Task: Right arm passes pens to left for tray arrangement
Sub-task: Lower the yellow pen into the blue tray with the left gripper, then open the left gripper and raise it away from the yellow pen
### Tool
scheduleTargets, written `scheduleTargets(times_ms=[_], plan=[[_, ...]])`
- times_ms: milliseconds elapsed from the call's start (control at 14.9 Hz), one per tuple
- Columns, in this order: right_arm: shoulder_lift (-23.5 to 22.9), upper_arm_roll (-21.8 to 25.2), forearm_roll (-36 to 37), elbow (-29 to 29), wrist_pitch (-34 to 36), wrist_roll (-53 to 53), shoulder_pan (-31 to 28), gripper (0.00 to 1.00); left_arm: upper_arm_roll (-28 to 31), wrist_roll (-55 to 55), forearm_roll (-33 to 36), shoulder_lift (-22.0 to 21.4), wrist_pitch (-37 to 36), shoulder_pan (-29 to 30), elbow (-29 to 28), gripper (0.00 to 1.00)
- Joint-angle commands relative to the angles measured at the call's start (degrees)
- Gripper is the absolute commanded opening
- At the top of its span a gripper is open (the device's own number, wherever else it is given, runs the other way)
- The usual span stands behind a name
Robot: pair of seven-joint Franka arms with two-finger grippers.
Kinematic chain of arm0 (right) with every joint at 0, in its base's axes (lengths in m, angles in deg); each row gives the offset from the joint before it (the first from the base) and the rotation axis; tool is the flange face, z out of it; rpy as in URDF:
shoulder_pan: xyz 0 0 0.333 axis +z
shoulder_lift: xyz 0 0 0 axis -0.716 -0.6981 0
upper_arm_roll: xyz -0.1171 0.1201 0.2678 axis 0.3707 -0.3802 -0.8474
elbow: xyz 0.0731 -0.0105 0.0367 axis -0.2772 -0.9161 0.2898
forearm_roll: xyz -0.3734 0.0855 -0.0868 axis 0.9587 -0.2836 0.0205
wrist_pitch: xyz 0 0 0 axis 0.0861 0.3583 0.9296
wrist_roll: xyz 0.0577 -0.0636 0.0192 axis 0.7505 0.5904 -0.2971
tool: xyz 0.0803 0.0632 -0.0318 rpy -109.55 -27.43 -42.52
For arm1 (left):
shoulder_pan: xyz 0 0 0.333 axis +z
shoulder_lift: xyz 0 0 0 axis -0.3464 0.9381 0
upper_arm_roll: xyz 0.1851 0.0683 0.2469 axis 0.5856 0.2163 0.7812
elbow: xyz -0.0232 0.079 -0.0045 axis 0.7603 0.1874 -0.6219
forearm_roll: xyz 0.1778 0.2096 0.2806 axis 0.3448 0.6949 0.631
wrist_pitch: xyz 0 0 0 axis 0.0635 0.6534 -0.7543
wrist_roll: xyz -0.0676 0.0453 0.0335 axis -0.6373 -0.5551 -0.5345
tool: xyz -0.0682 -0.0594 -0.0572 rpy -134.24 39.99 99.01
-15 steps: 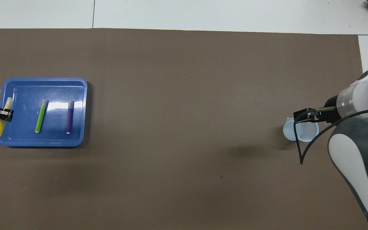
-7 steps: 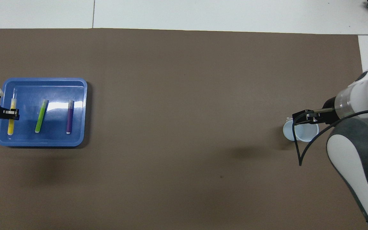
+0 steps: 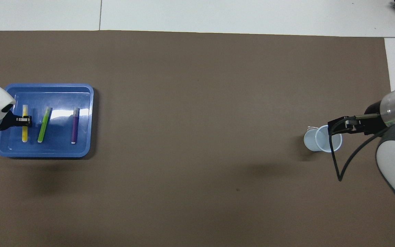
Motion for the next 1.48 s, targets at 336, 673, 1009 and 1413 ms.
scheduleTargets(times_ms=[336, 673, 1009, 1413], plan=[[-0.87, 3.36, 0.88, 6.53, 5.56, -2.55, 0.47, 1.00, -0.09, -1.67, 1.24, 0.86, 4.54, -0.35, -0.84, 0.99], [-0.69, 4.07, 0.70, 5.92, 4.60, -2.82, 0.47, 1.00, -0.09, -1.84, 1.24, 1.39, 4.02, -0.35, 0.12, 1.00], [0.18, 4.07, 0.44, 2.41, -1.01, -2.56, 0.56, 1.00, -0.18, -1.93, 1.15, 1.39, -4.93, -2.10, 6.52, 1.00], [0.10, 3.90, 0.44, 3.02, -0.50, -2.56, 0.21, 1.00, -0.88, -2.02, 0.45, -1.41, -10.48, -4.03, 10.40, 1.00]])
